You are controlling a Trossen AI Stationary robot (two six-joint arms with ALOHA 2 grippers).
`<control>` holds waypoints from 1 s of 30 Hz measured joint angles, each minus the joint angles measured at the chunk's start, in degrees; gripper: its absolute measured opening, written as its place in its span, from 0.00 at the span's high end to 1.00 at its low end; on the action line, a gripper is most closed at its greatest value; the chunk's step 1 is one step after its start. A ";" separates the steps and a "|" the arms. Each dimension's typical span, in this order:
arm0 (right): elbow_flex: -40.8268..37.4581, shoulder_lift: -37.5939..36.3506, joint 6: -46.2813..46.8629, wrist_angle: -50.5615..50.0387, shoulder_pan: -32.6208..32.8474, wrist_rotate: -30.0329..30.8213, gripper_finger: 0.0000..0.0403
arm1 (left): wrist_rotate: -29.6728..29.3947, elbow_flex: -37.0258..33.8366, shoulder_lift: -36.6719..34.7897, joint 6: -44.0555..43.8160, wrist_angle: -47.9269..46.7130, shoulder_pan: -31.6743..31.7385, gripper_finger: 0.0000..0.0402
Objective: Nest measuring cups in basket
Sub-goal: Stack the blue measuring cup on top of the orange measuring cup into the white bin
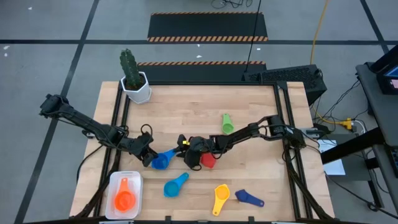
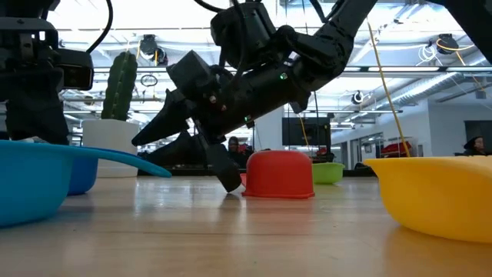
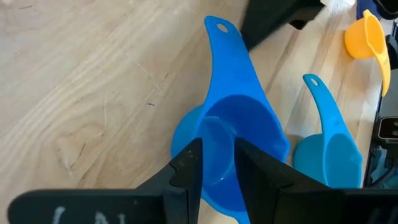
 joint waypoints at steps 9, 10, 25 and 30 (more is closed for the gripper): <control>0.13 3.36 -0.68 9.13 -0.53 -1.05 0.65 | -1.04 0.00 0.04 -0.55 -1.19 0.00 0.77; 0.13 3.36 -0.76 9.15 -0.53 -1.16 0.65 | -1.04 0.00 0.04 -0.56 -1.23 0.00 0.77; 3.94 3.47 0.71 -0.80 0.15 3.99 0.65 | -0.79 0.00 0.07 0.00 -0.02 1.84 0.77; 11.33 3.89 3.60 -14.66 1.79 7.01 0.65 | -0.60 0.00 0.07 0.32 1.23 1.84 0.77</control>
